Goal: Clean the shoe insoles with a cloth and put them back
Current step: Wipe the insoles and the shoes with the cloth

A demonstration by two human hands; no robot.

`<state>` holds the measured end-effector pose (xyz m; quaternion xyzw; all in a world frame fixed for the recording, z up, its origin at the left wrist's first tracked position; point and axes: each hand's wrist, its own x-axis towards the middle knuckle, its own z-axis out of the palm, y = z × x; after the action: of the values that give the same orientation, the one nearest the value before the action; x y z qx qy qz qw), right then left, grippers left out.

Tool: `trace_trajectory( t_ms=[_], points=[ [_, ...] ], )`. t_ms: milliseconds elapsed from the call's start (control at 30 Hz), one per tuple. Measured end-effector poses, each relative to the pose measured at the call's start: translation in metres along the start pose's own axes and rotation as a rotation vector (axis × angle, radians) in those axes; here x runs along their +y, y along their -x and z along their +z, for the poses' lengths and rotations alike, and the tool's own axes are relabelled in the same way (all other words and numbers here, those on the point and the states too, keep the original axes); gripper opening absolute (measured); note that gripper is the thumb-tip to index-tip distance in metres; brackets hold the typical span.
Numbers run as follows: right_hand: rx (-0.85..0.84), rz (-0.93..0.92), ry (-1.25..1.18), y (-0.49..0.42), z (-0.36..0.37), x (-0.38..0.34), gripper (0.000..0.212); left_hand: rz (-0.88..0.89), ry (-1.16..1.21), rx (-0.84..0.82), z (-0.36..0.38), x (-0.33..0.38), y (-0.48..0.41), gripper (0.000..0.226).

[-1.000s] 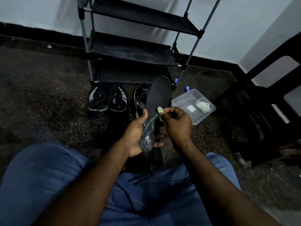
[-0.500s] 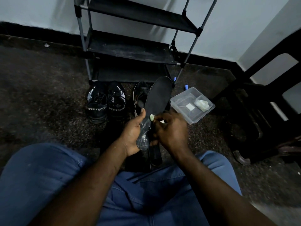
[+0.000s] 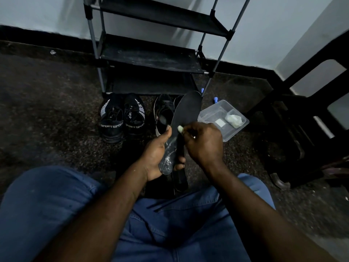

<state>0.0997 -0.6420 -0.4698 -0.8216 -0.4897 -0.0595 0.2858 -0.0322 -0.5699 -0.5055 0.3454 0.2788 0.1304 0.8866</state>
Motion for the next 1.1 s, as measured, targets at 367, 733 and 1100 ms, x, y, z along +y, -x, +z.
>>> trace_trajectory(
  t_ms=[367, 733, 1100],
  points=[
    [0.015, 0.007, 0.033, 0.001, 0.001, -0.003, 0.018, 0.001, -0.029, 0.057, -0.002, -0.001, -0.004, 0.061],
    [-0.044, -0.108, 0.042, 0.008, 0.006, -0.008, 0.018, -0.008, 0.018, 0.094, -0.001, 0.000, -0.001, 0.060],
    [-0.071, -0.148, 0.074, 0.011, 0.007, -0.014, 0.014, -0.025, 0.044, 0.102, 0.002, -0.001, 0.000, 0.056]
  ],
)
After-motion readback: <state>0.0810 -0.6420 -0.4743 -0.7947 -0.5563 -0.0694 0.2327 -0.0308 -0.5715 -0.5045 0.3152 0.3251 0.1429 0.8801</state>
